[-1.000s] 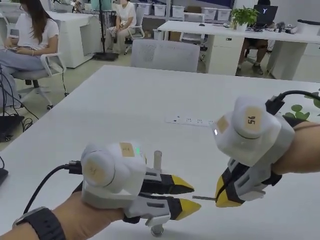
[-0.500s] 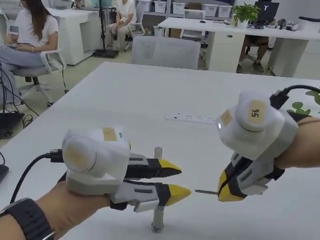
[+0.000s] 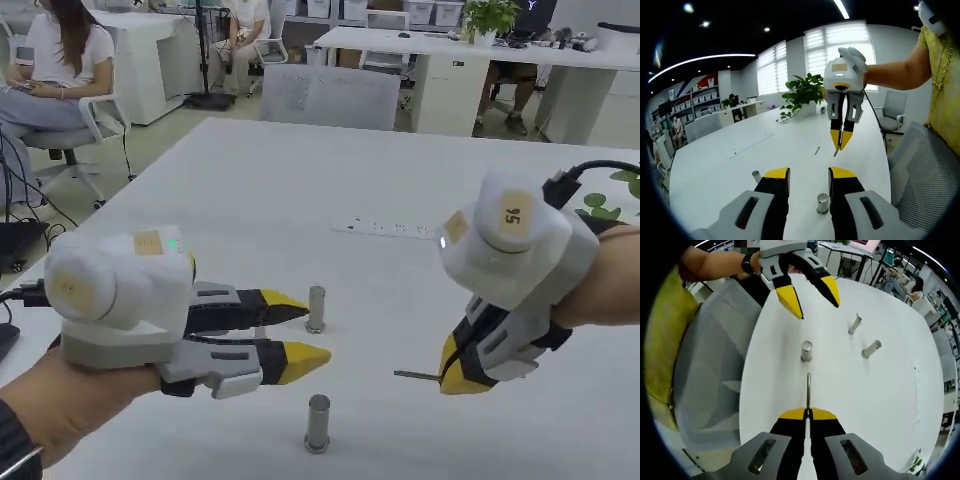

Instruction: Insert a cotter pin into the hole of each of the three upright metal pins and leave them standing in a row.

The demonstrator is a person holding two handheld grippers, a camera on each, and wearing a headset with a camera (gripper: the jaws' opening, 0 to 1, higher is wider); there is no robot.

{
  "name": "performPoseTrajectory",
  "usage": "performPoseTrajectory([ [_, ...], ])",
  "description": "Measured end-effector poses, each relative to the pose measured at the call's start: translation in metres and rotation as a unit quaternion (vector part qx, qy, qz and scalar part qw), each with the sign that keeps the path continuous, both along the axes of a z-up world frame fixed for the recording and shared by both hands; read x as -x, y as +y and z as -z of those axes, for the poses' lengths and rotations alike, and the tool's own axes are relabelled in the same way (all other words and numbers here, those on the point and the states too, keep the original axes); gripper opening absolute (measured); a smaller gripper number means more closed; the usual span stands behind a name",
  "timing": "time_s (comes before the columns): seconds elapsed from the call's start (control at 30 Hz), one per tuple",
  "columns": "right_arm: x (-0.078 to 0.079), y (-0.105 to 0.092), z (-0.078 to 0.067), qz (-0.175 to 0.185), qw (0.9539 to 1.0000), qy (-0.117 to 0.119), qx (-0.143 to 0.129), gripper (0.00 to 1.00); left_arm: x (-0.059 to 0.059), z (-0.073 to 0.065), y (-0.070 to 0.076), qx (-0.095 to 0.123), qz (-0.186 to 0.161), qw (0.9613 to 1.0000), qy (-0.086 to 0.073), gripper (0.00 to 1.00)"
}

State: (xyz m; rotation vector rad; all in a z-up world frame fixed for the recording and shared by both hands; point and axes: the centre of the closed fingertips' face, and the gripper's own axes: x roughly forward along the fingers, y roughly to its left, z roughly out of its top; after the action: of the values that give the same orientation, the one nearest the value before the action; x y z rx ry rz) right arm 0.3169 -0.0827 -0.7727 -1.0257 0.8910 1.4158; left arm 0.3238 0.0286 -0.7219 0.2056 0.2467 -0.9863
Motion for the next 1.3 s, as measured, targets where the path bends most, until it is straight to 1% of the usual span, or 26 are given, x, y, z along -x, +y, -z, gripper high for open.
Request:
performPoseTrajectory([
  [0.17, 0.002, 0.002, 0.002, 0.001, 1.0, 0.003, 0.0, 0.02, 0.004, 0.009, 0.008, -0.008, -0.007, 0.9999, 0.01, 0.3],
  [0.3, 0.004, 0.004, 0.007, 0.001, 1.0, 0.008, 0.003, 0.03, 0.009, 0.022, 0.01, -0.015, -0.004, 0.9996, 0.022, 0.31],
  [0.43, 0.007, 0.007, 0.013, -0.001, 0.9998, 0.01, 0.014, 0.03, 0.014, 0.036, 0.008, -0.023, 0.007, 0.9991, 0.035, 0.31],
  [0.47, 0.007, 0.008, 0.014, -0.002, 0.9998, 0.01, 0.016, 0.03, 0.016, 0.041, 0.006, -0.026, 0.012, 0.9987, 0.042, 0.31],
  [0.57, 0.007, 0.011, 0.016, 0.0, 0.9998, 0.013, 0.017, 0.03, 0.021, 0.052, 0.001, -0.035, 0.027, 0.9978, 0.05, 0.31],
  [0.63, 0.007, 0.013, 0.017, 0.0, 0.9998, 0.014, 0.015, 0.03, 0.023, 0.059, -0.002, -0.041, 0.033, 0.9971, 0.055, 0.31],
  [0.7, 0.008, 0.015, 0.018, -0.001, 0.9997, 0.015, 0.018, 0.03, 0.023, 0.067, -0.003, -0.044, 0.038, 0.9963, 0.064, 0.32],
  [0.8, 0.007, 0.016, 0.018, -0.002, 0.9997, 0.016, 0.02, 0.03, 0.024, 0.075, -0.006, -0.047, 0.045, 0.9953, 0.072, 0.32],
  [0.87, 0.007, 0.017, 0.019, 0.002, 0.9996, 0.02, 0.022, 0.03, 0.023, 0.083, -0.007, -0.055, 0.05, 0.9942, 0.077, 0.32],
  [1.0, 0.007, 0.017, 0.024, 0.004, 0.9993, 0.022, 0.029, 0.03, 0.019, 0.095, -0.009, -0.058, 0.056, 0.9927, 0.089, 0.31],
  [1.07, 0.008, 0.019, 0.026, 0.008, 0.9991, 0.025, 0.032, 0.03, 0.018, 0.1, -0.009, -0.061, 0.058, 0.9921, 0.093, 0.31],
  [1.13, 0.008, 0.021, 0.029, 0.011, 0.999, 0.027, 0.034, 0.03, 0.019, 0.102, -0.01, -0.061, 0.061, 0.9916, 0.096, 0.31],
  [1.2, 0.009, 0.022, 0.031, 0.007, 0.9988, 0.028, 0.04, 0.03, 0.018, 0.103, -0.009, -0.062, 0.062, 0.9915, 0.096, 0.3],
  [1.3, 0.01, 0.028, 0.034, 0.007, 0.9986, 0.03, 0.043, 0.03, 0.017, 0.104, -0.01, -0.058, 0.064, 0.9917, 0.096, 0.3],
])
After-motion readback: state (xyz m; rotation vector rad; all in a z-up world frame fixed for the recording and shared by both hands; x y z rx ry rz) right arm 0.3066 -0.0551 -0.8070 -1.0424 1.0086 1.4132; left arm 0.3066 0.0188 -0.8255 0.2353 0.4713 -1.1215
